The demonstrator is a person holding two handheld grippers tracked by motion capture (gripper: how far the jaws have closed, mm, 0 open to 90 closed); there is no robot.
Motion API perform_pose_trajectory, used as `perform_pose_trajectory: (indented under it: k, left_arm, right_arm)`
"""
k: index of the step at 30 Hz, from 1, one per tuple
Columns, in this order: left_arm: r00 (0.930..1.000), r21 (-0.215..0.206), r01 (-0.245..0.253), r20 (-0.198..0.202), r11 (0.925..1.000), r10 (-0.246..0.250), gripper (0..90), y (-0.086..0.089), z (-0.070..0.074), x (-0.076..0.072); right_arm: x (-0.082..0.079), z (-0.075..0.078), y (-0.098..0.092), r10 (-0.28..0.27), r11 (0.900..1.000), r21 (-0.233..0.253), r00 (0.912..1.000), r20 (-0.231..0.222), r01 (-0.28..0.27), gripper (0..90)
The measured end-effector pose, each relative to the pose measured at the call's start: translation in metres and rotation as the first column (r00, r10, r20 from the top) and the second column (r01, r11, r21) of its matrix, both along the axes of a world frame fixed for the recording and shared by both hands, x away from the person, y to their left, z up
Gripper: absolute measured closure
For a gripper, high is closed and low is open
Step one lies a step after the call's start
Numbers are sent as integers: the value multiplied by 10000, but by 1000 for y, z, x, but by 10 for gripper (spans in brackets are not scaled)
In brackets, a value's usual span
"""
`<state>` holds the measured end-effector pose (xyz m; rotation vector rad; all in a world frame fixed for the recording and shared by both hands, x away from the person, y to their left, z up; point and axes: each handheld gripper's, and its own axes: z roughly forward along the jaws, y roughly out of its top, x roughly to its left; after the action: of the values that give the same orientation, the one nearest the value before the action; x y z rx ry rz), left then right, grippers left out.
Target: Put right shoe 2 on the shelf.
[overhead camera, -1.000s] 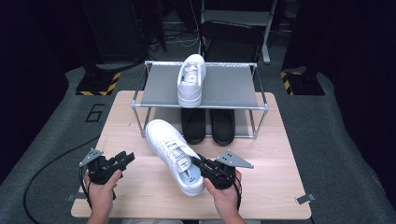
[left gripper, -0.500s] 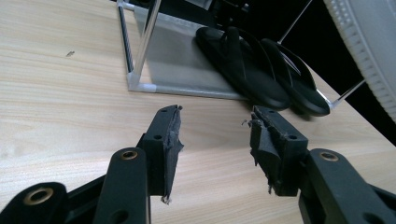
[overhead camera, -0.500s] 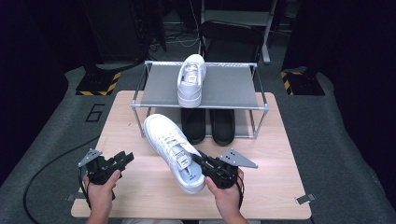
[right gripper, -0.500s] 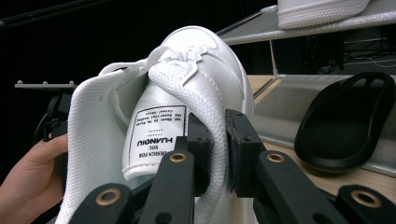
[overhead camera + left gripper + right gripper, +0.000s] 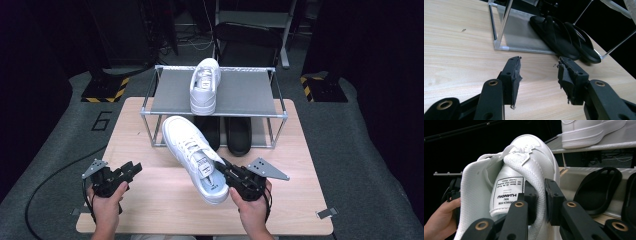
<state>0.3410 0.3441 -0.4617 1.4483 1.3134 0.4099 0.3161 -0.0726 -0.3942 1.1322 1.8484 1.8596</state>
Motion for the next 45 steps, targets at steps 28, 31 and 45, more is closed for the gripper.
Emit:
perform_pose_trajectory:
  k: [28, 31, 45]
  left_arm:
    - [9999, -28, -135, -1, 9999, 135, 520, 5, 0, -3]
    - [9999, -52, -144, -26, 9999, 144, 520, 5, 0, -3]
    - [9999, -110, -149, -77, 9998, 148, 520, 5, -3, -4]
  right_arm:
    - [1, 19, -61, -1674, 9853, 402, 9853, 341, 1661, 807]
    - [2, 21, -65, -1837, 9824, 405, 9822, 393, 1821, 807]
    - [11, 31, -75, -2334, 9716, 533, 9704, 615, 2304, 807]
